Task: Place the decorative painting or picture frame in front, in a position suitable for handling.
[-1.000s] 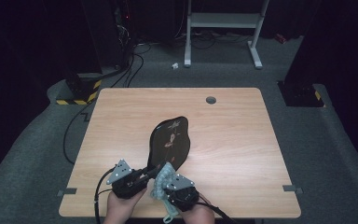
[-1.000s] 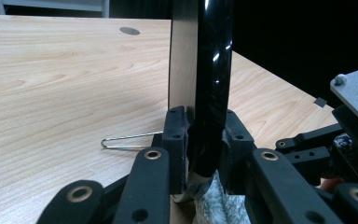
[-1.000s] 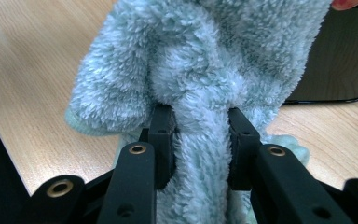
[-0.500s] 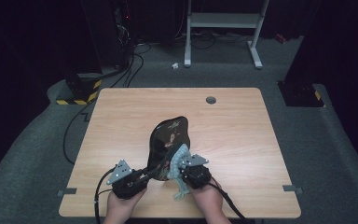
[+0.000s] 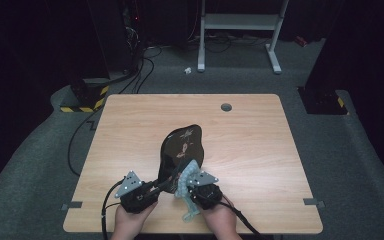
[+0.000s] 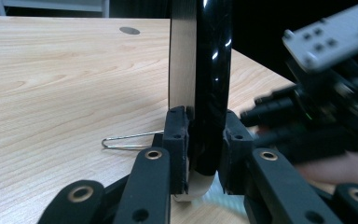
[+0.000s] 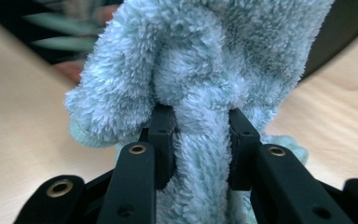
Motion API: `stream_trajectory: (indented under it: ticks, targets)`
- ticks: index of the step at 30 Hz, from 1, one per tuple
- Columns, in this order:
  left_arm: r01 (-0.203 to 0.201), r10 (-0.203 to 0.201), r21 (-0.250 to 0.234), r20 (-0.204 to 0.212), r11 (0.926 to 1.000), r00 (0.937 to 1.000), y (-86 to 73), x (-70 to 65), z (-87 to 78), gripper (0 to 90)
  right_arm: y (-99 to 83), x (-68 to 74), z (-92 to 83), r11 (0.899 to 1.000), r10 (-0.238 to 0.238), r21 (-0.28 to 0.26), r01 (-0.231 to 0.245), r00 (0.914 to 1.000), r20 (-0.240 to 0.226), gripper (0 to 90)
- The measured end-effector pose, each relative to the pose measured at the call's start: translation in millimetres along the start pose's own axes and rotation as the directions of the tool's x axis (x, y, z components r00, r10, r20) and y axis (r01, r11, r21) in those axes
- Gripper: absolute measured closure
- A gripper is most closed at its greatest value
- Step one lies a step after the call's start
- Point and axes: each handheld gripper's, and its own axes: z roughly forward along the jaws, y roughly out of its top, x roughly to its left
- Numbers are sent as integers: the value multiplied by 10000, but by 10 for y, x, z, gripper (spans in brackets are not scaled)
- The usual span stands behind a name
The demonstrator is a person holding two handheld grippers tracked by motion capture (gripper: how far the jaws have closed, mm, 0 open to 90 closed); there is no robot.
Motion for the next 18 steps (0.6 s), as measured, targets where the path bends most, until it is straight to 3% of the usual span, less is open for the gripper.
stream_trajectory:
  ticks: [4, 7, 14, 18]
  targets:
    - [-16, 16, 3, -10, 10000, 10000, -1, -2, 1, 758, -64, 220, -30, 9990, -443, -87, 438, 9974, -563, 687]
    - [-20, 20, 1, -12, 10000, 10000, -1, 1, 2, 758, -77, 290, -46, 9986, -530, -114, 523, 9956, -773, 687]
    - [-3, 3, 34, 19, 10000, 10000, 1, 2, 2, 759, -28, 160, -50, 9992, -375, -124, 368, 9977, -559, 687]
    - [-3, 3, 50, 38, 10000, 10000, 3, 2, 3, 758, 30, -24, -17, 10000, 22, -72, -24, 9993, -368, 687]
